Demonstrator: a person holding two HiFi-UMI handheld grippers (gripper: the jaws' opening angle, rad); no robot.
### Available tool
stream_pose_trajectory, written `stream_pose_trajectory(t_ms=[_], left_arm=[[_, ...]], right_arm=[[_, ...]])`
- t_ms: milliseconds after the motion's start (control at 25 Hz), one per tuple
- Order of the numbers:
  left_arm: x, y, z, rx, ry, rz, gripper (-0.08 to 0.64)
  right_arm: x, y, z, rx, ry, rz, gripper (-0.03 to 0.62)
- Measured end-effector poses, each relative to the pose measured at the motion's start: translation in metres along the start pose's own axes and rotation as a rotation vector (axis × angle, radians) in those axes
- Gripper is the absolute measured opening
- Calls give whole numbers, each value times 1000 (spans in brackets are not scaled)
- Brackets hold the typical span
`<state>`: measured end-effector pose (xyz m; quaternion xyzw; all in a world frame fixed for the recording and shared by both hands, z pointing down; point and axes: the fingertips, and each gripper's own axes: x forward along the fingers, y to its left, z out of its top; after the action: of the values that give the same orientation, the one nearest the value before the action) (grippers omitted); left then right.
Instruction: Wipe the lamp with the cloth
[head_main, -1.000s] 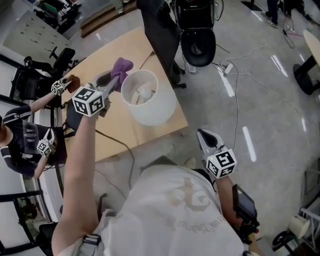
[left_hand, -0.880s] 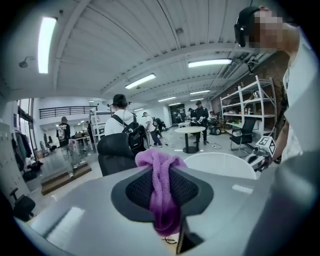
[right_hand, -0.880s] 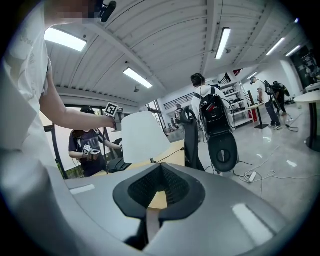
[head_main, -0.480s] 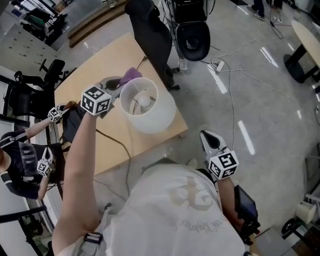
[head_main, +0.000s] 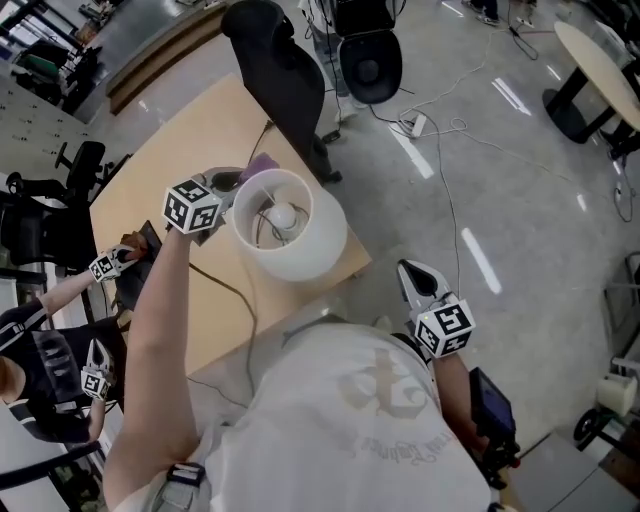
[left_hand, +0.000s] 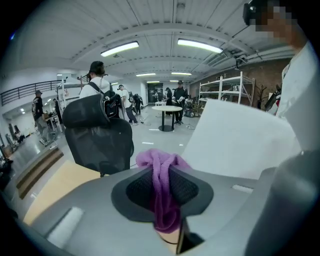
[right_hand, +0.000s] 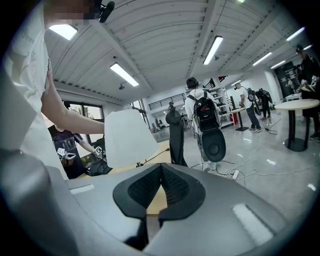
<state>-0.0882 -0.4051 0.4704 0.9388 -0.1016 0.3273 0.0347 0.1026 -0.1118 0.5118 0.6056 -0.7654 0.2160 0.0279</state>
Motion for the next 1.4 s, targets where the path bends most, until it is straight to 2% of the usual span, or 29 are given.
stream_pose_trajectory(t_ms=[160,280,400,480,600,800,960,1240,1400], left_arm=[[-20,-2,47,78,-88,-49,72],[-38,-20,92,175,-130,-152,72],[-54,-40,121,256,-121,-278,72],[-55,-51,127,297,-81,-346,72],[-44,-56,124,337,2,-411,69],[-8,-49,113,313,105,-484,67],[25,-47,88,320,214,-526,67],[76,-46,32,302,318,-542,69],[84,-39,32,327,324,-521,69]], right_arm=[[1,-2,-4,4,-9,-24,12],[2,-8,-2,15,-7,-37,12],[3,-9,-1,22,-10,-51,12],[3,-7,-1,27,-16,-58,12],[1,-3,0,29,-20,-68,12],[-6,-10,-2,38,-16,-106,12],[-18,-18,-5,55,-12,-157,12],[-34,-20,-16,83,-7,-236,12],[-37,-22,-14,92,-10,-253,12]])
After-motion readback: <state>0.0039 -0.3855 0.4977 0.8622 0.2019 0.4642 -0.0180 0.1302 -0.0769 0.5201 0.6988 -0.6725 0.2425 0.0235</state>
